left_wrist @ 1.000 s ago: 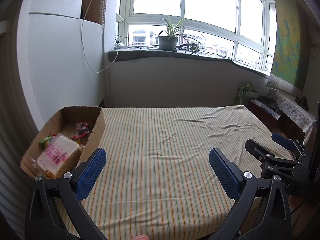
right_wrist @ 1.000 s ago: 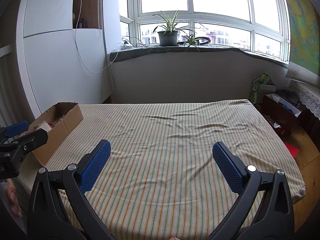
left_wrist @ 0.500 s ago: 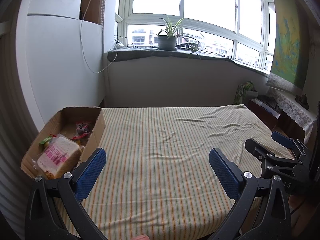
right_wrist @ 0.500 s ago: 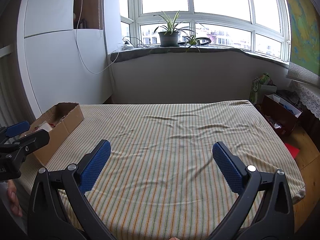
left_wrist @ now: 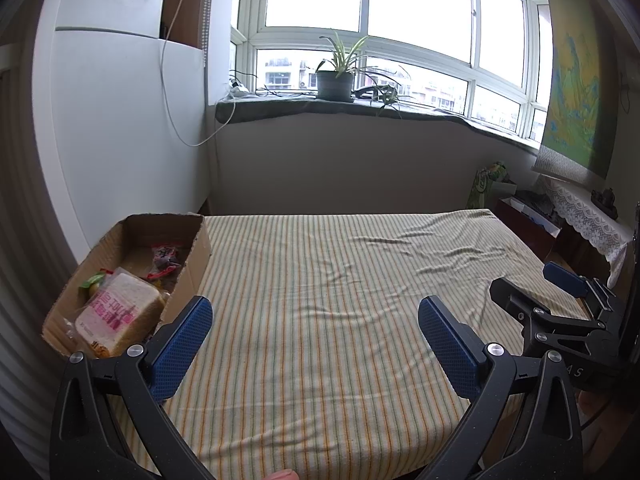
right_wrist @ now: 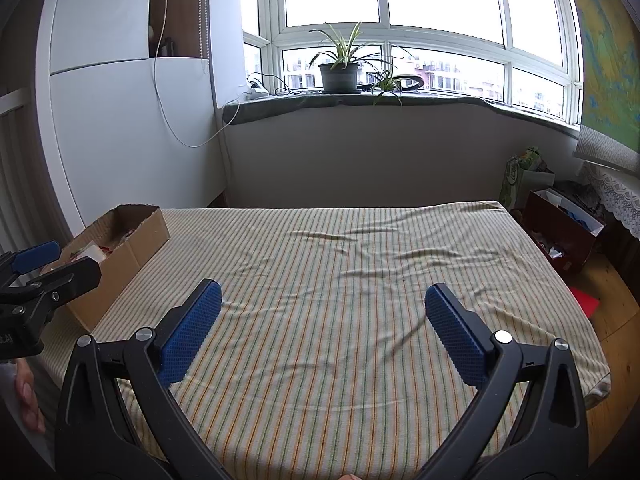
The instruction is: Organize snacks
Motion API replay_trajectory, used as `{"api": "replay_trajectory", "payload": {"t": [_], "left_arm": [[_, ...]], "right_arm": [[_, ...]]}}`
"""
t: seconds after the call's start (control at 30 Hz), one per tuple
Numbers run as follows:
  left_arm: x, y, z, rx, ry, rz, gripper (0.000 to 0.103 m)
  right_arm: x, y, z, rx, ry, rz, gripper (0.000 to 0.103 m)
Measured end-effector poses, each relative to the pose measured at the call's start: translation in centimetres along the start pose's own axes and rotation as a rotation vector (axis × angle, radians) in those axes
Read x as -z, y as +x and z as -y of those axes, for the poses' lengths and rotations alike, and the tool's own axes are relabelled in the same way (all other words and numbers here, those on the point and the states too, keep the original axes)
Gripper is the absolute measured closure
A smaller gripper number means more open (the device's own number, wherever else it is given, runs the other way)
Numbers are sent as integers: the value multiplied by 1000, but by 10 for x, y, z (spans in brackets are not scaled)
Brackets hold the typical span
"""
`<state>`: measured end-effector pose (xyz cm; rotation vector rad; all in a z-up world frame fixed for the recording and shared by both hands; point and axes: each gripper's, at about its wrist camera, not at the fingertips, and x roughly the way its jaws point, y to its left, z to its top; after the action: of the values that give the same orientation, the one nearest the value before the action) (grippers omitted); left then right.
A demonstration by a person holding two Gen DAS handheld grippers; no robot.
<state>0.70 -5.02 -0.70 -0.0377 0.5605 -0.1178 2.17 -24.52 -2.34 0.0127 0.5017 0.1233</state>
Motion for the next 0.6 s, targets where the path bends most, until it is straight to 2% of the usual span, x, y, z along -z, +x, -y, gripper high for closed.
{"api": "replay_trajectory", "payload": {"t": [0.6], "left_arm": [[2, 0, 0, 1, -5, -7, 1]], "right_arm": [[1, -1, 0, -7, -2, -7, 0]]}}
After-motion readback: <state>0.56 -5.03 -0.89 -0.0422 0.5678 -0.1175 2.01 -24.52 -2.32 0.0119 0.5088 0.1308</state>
